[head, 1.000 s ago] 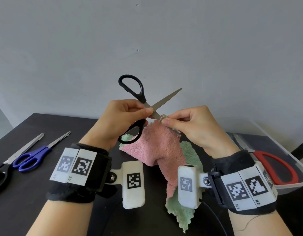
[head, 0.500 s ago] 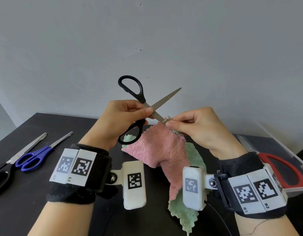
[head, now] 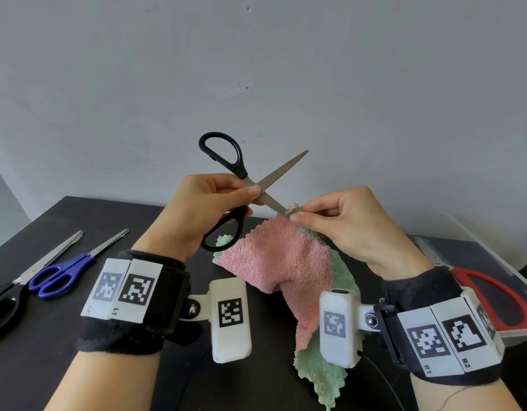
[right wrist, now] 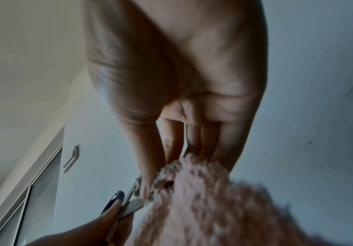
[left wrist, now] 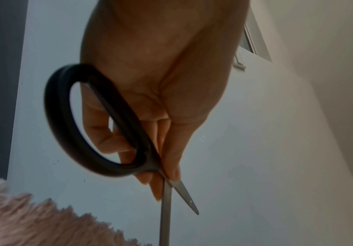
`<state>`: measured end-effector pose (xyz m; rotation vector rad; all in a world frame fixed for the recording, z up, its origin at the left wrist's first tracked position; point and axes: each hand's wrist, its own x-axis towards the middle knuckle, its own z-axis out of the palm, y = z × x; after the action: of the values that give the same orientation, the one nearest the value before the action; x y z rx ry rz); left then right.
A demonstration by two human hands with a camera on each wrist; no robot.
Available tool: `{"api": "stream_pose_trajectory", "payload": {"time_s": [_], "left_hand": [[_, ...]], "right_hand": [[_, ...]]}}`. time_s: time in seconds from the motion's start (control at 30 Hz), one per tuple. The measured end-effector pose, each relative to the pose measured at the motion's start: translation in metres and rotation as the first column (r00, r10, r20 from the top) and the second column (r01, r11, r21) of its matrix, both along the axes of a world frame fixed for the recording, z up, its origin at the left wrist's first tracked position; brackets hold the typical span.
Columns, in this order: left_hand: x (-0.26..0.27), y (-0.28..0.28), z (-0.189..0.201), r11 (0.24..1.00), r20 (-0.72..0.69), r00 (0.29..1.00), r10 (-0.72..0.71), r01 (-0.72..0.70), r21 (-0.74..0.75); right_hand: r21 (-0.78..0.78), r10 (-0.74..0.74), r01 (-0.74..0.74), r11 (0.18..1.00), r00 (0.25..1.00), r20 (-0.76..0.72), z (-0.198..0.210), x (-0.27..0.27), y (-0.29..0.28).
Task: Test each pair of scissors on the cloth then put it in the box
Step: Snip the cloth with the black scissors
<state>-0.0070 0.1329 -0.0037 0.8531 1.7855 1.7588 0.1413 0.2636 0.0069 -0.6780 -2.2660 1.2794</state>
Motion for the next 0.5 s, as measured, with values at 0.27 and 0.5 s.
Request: {"api": "stream_pose_trajectory", "payload": {"time_s": [0.27,0.5], "left_hand": [[-0.0018,-0.0015,-0.0003,1.000,-0.010,1.000,0.007,-0.007,-0.025],[-0.0016,-0.0022,-0.0007,0.999,-0.008,1.000,0.019,-0.020,-0.035]], "right_hand": [[0.010,-0.006,0.006,1.000,1.000,0.022,-0.0016,-0.0003,0.0008],[0.013,-0.012,0.011,1.000,1.000,0.020,-0.0039,-0.0010,0.0025]]}}
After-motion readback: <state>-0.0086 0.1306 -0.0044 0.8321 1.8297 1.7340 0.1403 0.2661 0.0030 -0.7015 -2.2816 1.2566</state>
